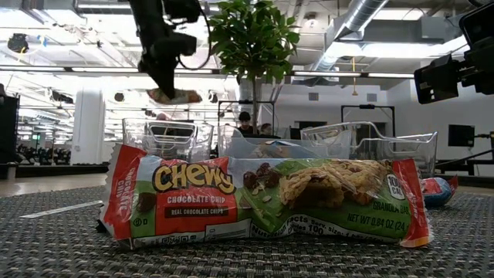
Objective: Pick and place Granola Bars by type
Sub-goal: Put the red granola bar into the left transparent bin
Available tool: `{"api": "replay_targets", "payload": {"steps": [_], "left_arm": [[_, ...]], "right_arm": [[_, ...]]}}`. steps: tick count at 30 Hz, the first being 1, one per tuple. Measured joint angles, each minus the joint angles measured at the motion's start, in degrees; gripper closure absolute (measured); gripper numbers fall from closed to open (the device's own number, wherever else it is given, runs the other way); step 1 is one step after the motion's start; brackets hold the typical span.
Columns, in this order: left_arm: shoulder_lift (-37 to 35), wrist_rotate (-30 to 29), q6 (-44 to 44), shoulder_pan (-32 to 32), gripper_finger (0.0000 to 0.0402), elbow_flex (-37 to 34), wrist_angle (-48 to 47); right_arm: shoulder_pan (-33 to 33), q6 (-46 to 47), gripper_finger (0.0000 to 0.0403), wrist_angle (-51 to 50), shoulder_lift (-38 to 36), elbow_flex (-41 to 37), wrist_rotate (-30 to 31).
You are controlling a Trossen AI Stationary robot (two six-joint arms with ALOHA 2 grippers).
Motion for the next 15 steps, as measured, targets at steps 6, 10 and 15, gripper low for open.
{"api": "replay_targets", "payload": {"steps": [6, 10, 15], "left_arm": [[4.6, 3.0, 1.4, 0.8, 0.0391, 0.0, -1.2], [6.4, 3.5, 2.1, 0.9, 0.0391, 0.0, -2.5], [7.3, 3.4, 2.5, 1.2, 0.0391, -0.6, -2.3]], "right_arm": [[0.0, 0.0, 0.0182, 0.0, 0.0, 0.0, 0.0], [0.0, 0.0, 0.0182, 0.0, 0.0, 0.0, 0.0], [0.0, 0.0, 0.0182, 0.0, 0.0, 0.0, 0.0]]}}
